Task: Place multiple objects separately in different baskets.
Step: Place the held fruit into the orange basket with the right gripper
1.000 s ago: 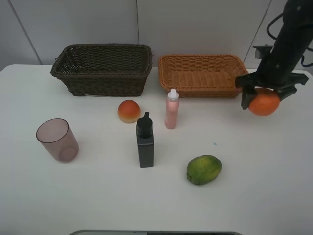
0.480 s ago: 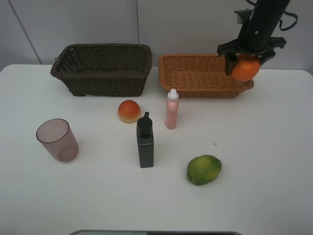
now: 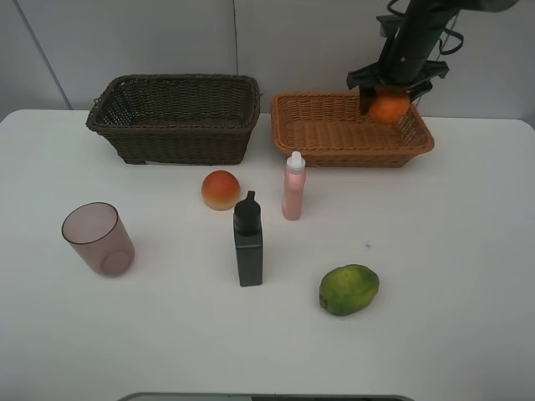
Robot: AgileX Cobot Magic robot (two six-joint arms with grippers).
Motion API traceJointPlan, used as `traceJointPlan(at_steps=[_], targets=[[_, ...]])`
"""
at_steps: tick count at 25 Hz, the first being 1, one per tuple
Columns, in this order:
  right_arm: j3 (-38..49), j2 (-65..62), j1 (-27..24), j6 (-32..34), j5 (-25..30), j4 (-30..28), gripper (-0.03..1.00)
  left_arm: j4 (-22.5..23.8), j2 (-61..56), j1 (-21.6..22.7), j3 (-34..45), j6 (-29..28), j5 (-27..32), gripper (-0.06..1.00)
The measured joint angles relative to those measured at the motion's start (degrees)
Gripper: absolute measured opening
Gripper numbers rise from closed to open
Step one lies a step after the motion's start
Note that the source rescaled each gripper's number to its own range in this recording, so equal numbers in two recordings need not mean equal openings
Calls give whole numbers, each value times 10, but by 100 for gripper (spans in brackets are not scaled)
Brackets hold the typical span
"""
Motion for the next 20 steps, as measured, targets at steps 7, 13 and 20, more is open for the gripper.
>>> traceJointPlan(at_steps=[7, 13, 20], targets=[[0, 33, 2, 0, -50, 17, 57, 0, 0, 0, 0, 0, 0, 100], [0, 55, 6, 1, -70, 21, 57, 0, 0, 0, 0, 0, 0, 100], [0, 56, 6, 2, -73, 19, 86, 0, 0, 0, 0, 0, 0, 100]])
